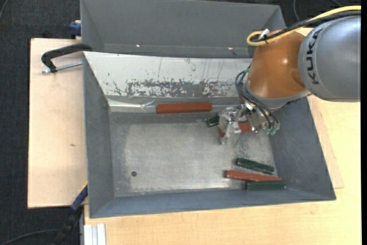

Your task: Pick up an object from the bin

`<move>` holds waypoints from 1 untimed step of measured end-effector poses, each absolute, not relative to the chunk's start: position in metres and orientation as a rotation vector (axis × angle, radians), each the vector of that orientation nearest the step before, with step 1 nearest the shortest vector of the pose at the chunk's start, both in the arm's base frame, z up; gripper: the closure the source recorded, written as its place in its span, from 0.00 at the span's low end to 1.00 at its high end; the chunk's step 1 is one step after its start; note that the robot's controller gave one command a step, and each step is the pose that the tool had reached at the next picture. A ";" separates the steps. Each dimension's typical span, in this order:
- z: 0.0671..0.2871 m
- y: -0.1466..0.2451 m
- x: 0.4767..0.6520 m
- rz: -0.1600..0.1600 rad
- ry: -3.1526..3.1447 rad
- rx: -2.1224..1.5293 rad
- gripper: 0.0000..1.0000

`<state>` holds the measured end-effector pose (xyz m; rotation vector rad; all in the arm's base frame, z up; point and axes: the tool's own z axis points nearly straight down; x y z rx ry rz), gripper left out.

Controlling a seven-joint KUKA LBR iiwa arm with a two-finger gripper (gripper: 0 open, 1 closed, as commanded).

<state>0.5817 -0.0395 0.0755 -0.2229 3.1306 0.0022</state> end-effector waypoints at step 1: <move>0.225 -0.059 0.561 -0.004 3.115 -0.279 1.00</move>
Offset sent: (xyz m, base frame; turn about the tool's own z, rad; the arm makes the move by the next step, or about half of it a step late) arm -0.0231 -0.0188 0.1432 -0.0380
